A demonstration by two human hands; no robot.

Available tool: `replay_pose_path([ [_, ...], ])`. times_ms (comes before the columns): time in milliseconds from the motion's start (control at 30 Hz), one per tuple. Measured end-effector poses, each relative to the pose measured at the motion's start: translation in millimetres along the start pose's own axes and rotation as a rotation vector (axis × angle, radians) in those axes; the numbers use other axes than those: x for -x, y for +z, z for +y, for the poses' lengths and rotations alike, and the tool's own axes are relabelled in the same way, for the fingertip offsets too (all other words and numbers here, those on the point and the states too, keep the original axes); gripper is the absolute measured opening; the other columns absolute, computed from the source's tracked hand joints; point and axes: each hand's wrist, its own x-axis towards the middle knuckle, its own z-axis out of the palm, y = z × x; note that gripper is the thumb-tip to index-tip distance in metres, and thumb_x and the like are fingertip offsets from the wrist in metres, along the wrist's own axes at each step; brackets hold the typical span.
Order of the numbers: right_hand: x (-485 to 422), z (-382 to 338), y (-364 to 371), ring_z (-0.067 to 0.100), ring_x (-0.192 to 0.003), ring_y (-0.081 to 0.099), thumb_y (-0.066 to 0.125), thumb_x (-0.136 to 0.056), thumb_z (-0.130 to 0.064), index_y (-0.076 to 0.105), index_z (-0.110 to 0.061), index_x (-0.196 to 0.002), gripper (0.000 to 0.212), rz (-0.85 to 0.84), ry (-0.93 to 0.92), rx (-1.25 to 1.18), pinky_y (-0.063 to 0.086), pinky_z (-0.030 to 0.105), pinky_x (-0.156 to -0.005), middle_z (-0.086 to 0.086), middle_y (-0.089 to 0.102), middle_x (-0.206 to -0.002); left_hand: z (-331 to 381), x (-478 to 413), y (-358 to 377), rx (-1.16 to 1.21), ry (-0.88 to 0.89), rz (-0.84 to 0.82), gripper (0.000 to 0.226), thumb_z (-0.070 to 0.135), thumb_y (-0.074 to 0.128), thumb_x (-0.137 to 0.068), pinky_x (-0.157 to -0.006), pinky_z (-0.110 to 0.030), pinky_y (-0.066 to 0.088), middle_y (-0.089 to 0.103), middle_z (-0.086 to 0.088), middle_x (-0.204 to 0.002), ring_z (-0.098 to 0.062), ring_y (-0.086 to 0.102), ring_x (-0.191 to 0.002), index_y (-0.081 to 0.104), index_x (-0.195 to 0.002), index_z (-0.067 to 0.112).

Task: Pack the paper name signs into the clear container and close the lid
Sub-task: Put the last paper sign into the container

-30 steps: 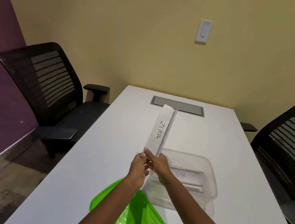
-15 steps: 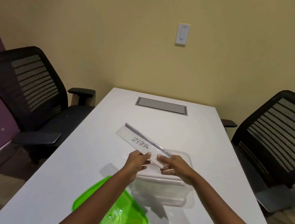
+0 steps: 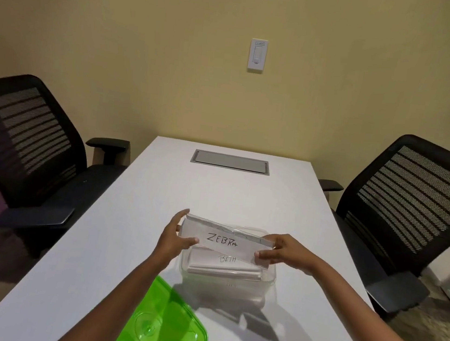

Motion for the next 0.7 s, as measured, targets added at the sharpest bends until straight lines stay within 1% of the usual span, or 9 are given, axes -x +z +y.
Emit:
replay_pose_path([
  [100,-5,4,-5,0.021,-0.102,0.06,0.076,-0.078,-0.016,0.06,-0.012,-0.122,0.047,0.055,-0.022,0.203,0.049,0.028,-0.087,0.009,0.064,-0.122,-4,1,1,-0.317,0.053,0.011,0.074,0.002,0.074,-0.075,-0.073,-0.027,0.042,0.051,-0.009,-0.098,-0.023,0.05,-0.085,0.043,-0.138,0.026],
  [167,-10,7,-6,0.02,-0.103,0.058,0.077,-0.076,-0.018,0.055,-0.014,-0.13,0.058,0.09,-0.019,0.312,0.044,0.026,-0.087,0.008,0.059,-0.13,-5,0,4,-0.445,0.063,0.058,0.06,0.01,0.074,-0.074,-0.07,-0.027,0.041,0.054,-0.006,-0.094,-0.021,0.051,-0.078,0.053,-0.128,0.026],
  [200,-13,9,-6,0.02,-0.106,0.057,0.077,-0.075,-0.019,0.054,-0.016,-0.131,0.06,0.094,-0.019,0.354,0.044,0.027,-0.09,0.007,0.056,-0.132,-5,0,5,-0.507,0.054,0.073,0.049,0.013,0.074,-0.075,-0.07,-0.027,0.042,0.055,-0.005,-0.092,-0.02,0.051,-0.077,0.059,-0.121,0.025],
  [267,-18,12,-6,0.023,-0.121,0.052,0.075,-0.076,-0.018,0.051,-0.016,-0.134,0.062,0.083,-0.021,0.46,0.042,0.031,-0.1,0.006,0.052,-0.139,-6,0,9,-0.614,0.019,0.073,0.033,0.017,0.073,-0.075,-0.07,-0.025,0.041,0.056,-0.002,-0.087,-0.018,0.053,-0.077,0.067,-0.108,0.021],
  [333,-22,14,-6,0.023,-0.13,0.045,0.072,-0.078,-0.017,0.048,-0.016,-0.136,0.063,0.073,-0.013,0.549,0.038,0.032,-0.105,0.005,0.048,-0.143,-9,-1,15,-0.64,-0.021,0.063,0.027,0.016,0.072,-0.075,-0.069,-0.022,0.037,0.062,-0.004,-0.089,-0.022,0.057,-0.081,0.069,-0.102,0.018],
  [433,-30,20,-6,0.024,-0.131,0.043,0.069,-0.081,-0.016,0.045,-0.016,-0.138,0.062,0.038,0.008,0.624,0.037,0.032,-0.105,0.007,0.046,-0.144,-15,-6,23,-0.649,-0.05,0.071,0.027,0.009,0.07,-0.077,-0.075,-0.024,0.04,0.067,-0.008,-0.11,-0.025,0.062,-0.102,0.069,-0.103,0.016],
  [533,-38,26,-4,0.023,-0.132,0.041,0.066,-0.083,-0.016,0.041,-0.016,-0.14,0.062,-0.01,0.025,0.707,0.035,0.032,-0.107,0.007,0.043,-0.146,-21,-12,30,-0.723,-0.066,0.061,0.029,0.01,0.068,-0.08,-0.087,-0.029,0.047,0.068,-0.009,-0.116,-0.025,0.059,-0.111,0.068,-0.108,0.017],
  [633,-48,32,1,0.022,-0.132,0.041,0.063,-0.086,-0.02,0.039,-0.017,-0.139,0.059,-0.02,0.046,0.827,0.03,0.04,-0.109,0.004,0.042,-0.146,-28,-18,35,-0.874,-0.085,0.051,0.032,0.011,0.061,-0.086,-0.093,-0.031,0.046,0.065,-0.005,-0.122,-0.023,0.052,-0.121,0.063,-0.115,0.023],
  [700,-55,37,7,0.024,-0.129,0.043,0.061,-0.085,-0.024,0.042,-0.019,-0.134,0.053,0.006,0.047,0.942,0.029,0.044,-0.106,0.004,0.047,-0.141,-31,-22,39,-0.976,-0.097,0.055,0.033,0.009,0.053,-0.089,-0.095,-0.031,0.044,0.063,-0.004,-0.126,-0.024,0.047,-0.125,0.06,-0.118,0.025],
])
